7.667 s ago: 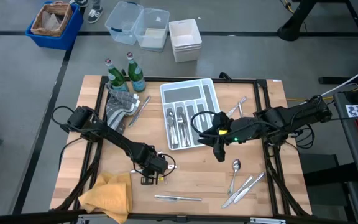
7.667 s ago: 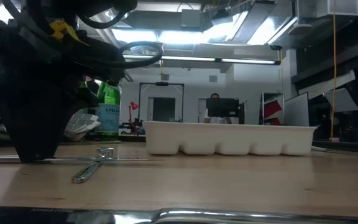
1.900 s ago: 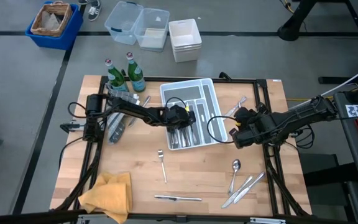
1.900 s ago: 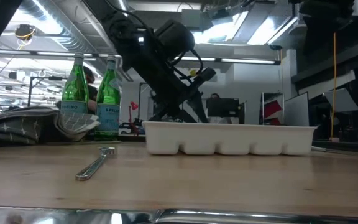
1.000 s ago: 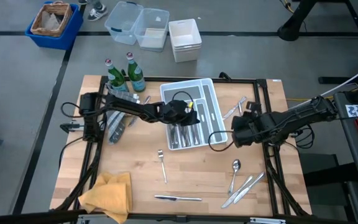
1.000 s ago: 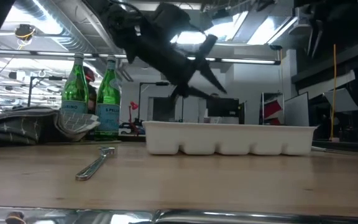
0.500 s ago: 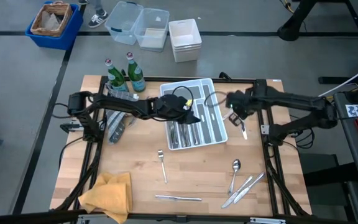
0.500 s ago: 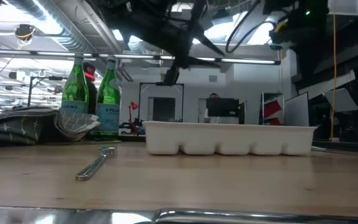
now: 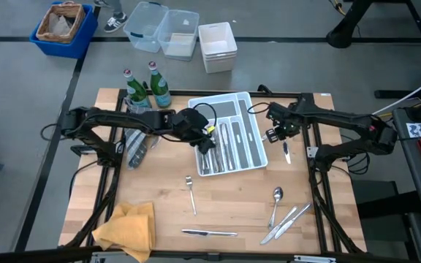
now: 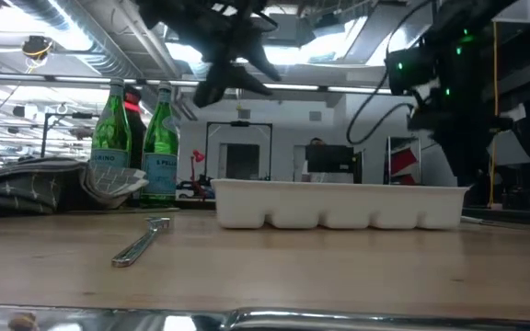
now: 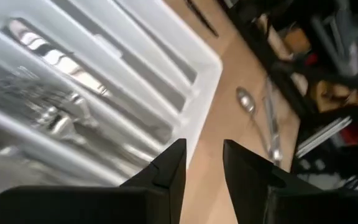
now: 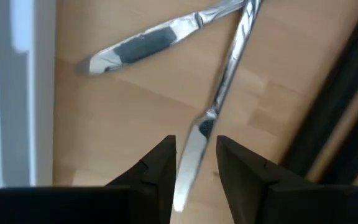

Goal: Sort silverware
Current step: Put the silver table knife into the silverware tray

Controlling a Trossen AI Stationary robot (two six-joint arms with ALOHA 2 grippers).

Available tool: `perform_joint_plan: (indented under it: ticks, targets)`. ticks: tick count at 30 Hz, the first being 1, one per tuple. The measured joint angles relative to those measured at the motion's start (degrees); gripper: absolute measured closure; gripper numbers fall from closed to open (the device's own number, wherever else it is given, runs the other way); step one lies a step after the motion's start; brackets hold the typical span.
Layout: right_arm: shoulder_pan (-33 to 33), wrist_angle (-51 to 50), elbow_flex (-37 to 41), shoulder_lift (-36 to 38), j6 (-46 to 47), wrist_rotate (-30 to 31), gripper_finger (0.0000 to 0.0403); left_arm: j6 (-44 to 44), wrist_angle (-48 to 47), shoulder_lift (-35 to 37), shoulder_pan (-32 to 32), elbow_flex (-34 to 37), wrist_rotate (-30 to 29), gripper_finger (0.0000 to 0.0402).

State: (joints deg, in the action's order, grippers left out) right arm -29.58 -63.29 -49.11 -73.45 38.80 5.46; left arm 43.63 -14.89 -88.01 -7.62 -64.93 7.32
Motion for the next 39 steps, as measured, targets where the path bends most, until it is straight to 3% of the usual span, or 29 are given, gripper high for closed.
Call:
perform_joint_plan:
  ticks: [14,39]
  targets:
    - [-10.4,13.1,11.1,0.0,-0.3,-3.0,0.0283,-6.2,-6.1,1.7,0.0,0.0,0.0,0.0306]
    - [-12.9,22.7,18.9,-0.6,-0.3,-4.4,0.0285,-6.6,-7.3,1.6,0.1,0.0,0.0,0.0306]
